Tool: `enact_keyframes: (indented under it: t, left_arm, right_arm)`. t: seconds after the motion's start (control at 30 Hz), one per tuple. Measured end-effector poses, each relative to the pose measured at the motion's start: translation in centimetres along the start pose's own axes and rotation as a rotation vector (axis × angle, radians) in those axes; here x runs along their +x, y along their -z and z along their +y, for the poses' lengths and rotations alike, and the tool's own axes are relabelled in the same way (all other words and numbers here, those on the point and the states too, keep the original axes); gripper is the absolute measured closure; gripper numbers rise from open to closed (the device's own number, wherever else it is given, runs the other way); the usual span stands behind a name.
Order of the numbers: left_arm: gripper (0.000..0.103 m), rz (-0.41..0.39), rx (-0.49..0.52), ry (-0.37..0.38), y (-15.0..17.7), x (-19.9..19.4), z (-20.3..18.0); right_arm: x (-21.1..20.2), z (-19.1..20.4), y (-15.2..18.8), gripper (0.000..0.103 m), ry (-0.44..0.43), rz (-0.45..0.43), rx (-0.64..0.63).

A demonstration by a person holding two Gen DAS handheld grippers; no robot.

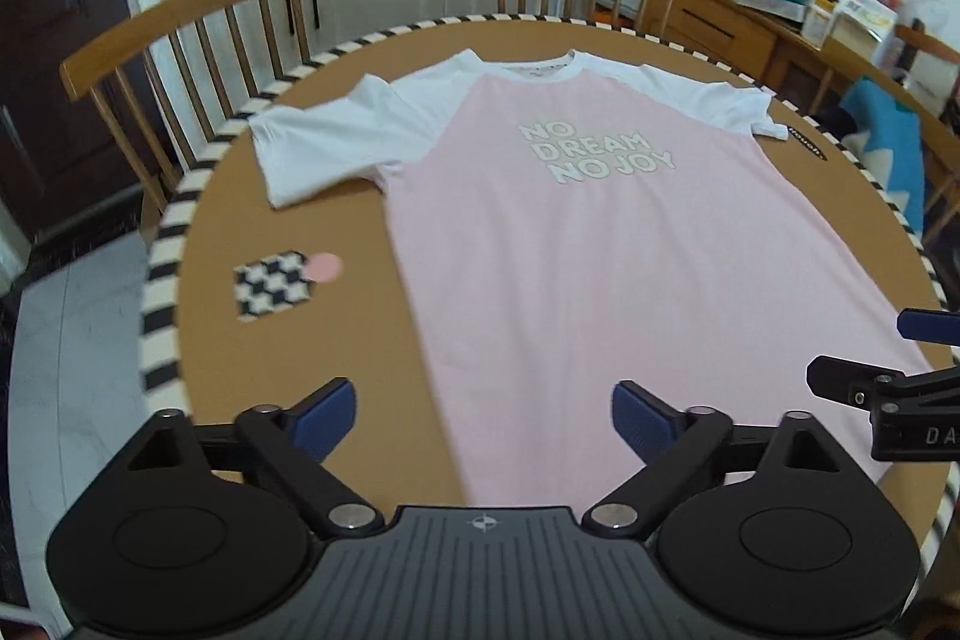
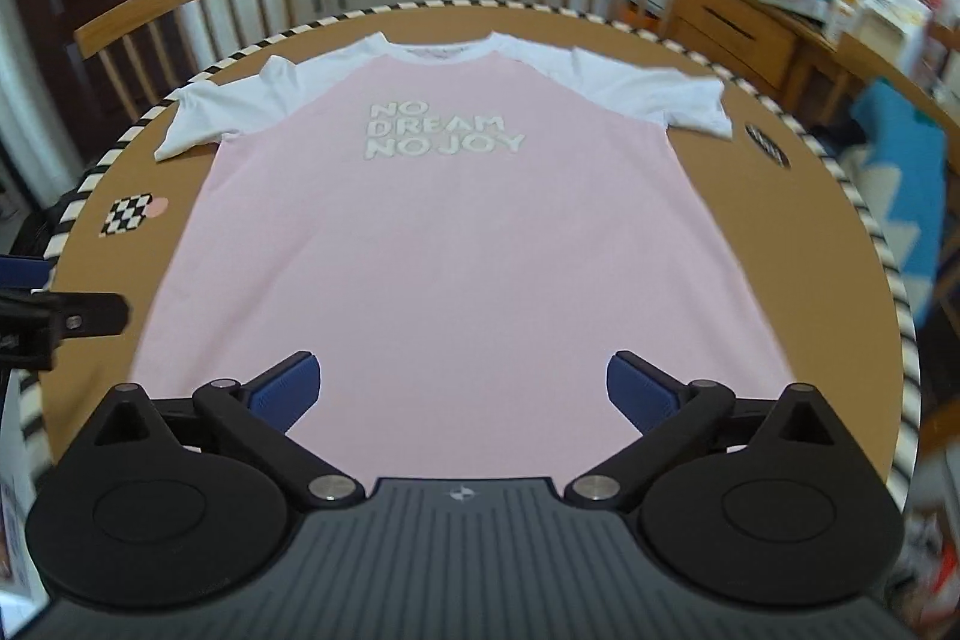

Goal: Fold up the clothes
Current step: 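Release the hem and raise both grippers above the flat shirt, then lower both grippers to the white sleeve and fold it over the pink body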

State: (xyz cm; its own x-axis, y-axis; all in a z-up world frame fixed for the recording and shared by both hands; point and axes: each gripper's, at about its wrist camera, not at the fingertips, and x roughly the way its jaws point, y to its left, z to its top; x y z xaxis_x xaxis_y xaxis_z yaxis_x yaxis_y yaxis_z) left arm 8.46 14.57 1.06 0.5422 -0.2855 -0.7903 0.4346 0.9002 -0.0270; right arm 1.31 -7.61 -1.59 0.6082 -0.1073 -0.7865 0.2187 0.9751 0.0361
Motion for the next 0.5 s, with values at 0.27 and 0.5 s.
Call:
enact_keyframes:
  t: [0.27,0.5]
  left_arm:
    - [0.003,-0.003,0.078,0.089,-1.3,1.1,5.2]
    - [0.003,0.019,0.233,0.124,-5.4,6.7,8.2]
  right_arm:
    - [-0.6,4.7,0.5,0.001,0.041,-0.022,0.16]
    - [3.7,8.3,-2.0,0.001,0.147,-0.153,0.18]
